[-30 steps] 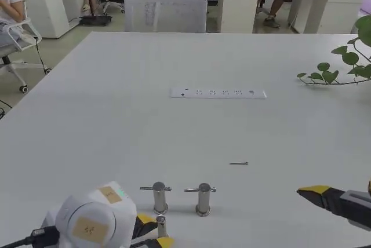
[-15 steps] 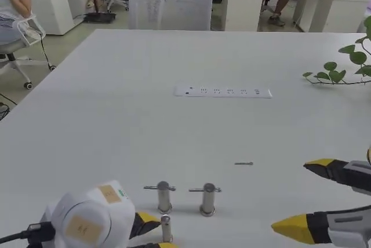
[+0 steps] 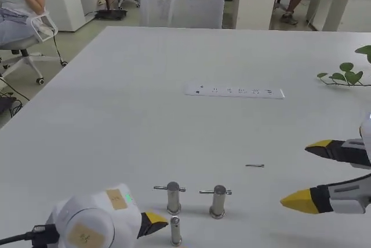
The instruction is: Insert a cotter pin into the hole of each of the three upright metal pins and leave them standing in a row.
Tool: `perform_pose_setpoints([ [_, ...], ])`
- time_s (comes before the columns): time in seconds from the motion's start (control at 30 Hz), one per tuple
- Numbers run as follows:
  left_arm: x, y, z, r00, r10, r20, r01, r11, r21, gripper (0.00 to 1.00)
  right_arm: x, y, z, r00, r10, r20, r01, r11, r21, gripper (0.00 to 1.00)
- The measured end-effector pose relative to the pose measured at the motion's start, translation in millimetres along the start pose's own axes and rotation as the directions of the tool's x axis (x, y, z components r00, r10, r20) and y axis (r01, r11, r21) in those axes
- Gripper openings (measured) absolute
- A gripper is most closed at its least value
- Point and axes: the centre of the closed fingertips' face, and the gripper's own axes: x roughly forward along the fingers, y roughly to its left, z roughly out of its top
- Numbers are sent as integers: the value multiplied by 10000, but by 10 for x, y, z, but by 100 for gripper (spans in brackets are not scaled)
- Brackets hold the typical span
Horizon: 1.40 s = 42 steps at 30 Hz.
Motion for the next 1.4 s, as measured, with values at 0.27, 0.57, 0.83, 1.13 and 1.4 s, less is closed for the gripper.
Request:
perform_pose_setpoints([
  [0.27,-12,-55,30,9993,-332,144,333,9994,-127,41,196,-136,67,9975,531,-475,-557,9970,-542,78],
  [0.57,-8,-130,19,9978,-666,65,666,9978,38,46,414,-169,43,9865,1141,-1171,-1261,9869,-1005,74],
  [0.83,-25,-150,30,9964,-842,48,842,9964,54,49,572,-178,-4,9722,1597,-1712,-1815,9760,-1200,69],
  [1.13,-53,-169,37,9948,-1013,99,1014,9948,-106,56,724,-191,-90,9506,1942,-2421,-2314,9634,-1355,60],
  [1.4,-112,-182,137,9908,-1163,696,1204,9910,-580,65,802,-212,-122,9347,2090,-2875,-2586,9548,-1467,52],
])
